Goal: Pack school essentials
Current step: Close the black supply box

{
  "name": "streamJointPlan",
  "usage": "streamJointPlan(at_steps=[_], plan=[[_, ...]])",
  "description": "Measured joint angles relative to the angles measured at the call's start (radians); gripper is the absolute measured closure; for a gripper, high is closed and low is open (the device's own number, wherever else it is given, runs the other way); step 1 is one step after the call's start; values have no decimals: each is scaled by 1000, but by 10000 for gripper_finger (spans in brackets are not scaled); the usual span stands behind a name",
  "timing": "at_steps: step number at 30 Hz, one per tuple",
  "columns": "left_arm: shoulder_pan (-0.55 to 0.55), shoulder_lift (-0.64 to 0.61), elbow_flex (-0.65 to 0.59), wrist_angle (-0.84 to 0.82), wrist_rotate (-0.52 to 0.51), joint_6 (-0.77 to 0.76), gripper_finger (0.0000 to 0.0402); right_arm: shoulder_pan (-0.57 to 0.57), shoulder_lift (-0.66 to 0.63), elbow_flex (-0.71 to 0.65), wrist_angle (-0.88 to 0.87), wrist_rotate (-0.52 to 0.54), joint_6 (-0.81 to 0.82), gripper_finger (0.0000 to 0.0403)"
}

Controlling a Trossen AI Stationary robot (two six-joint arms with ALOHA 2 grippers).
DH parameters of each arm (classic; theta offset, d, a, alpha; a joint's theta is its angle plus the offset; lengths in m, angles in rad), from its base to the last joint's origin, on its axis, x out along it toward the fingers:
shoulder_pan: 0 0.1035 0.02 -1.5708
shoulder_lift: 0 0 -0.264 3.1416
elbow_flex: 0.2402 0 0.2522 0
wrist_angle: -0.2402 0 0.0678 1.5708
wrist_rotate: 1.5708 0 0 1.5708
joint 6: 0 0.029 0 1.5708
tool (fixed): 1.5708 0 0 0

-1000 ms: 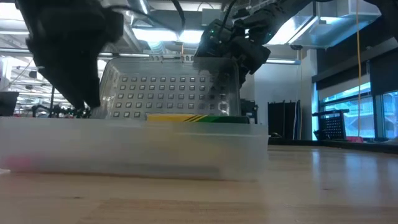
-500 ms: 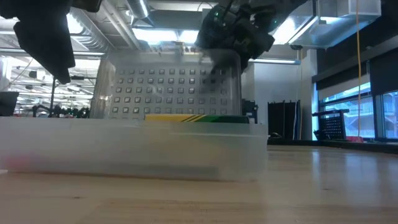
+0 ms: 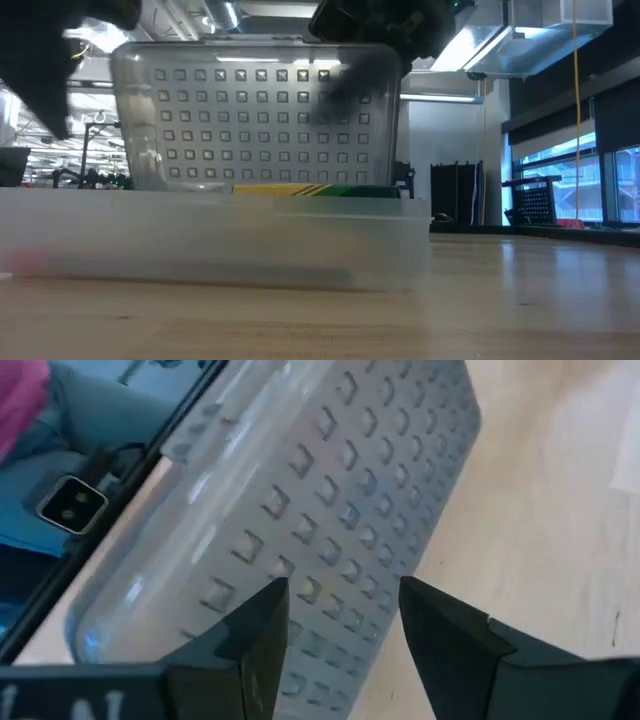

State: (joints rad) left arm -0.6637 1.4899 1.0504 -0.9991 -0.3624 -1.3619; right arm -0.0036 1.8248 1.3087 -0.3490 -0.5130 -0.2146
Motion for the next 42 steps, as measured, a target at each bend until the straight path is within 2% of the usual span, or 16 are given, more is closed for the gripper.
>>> streamJointPlan(at_steps=[3, 6, 8, 11, 14, 18, 24, 28, 33, 38, 42], plan=[[-25, 0, 0, -23, 65, -61, 8, 32, 0, 0, 0, 77, 16, 210], [-56, 0, 0, -40, 84, -123, 8, 61, 0, 0, 0, 101, 52, 210], [-73, 0, 0, -41, 84, -141, 8, 79, 0, 0, 0, 114, 59, 210], [-93, 0, 0, -36, 79, -156, 8, 112, -4, 0, -4, 237, 114, 210], [-107, 0, 0, -13, 13, -145, 8, 150, -13, 0, -22, 325, 162, 210], [-117, 0, 0, 44, -46, -49, 8, 207, -13, 0, -15, 344, 237, 210], [-109, 0, 0, 163, -92, 143, 8, 274, -13, 1, -6, 483, 376, 210], [-108, 0, 0, 242, -99, 284, 8, 306, -13, 1, -6, 535, 451, 210], [-97, 12, 0, 282, -102, 350, 8, 328, -13, 1, -6, 573, 527, 212], [-68, 55, 0, 318, -96, 446, 8, 334, -13, 1, -6, 576, 559, 240], [-49, 81, 0, 313, -90, 460, 8, 342, -8, 1, -8, 572, 553, 266]])
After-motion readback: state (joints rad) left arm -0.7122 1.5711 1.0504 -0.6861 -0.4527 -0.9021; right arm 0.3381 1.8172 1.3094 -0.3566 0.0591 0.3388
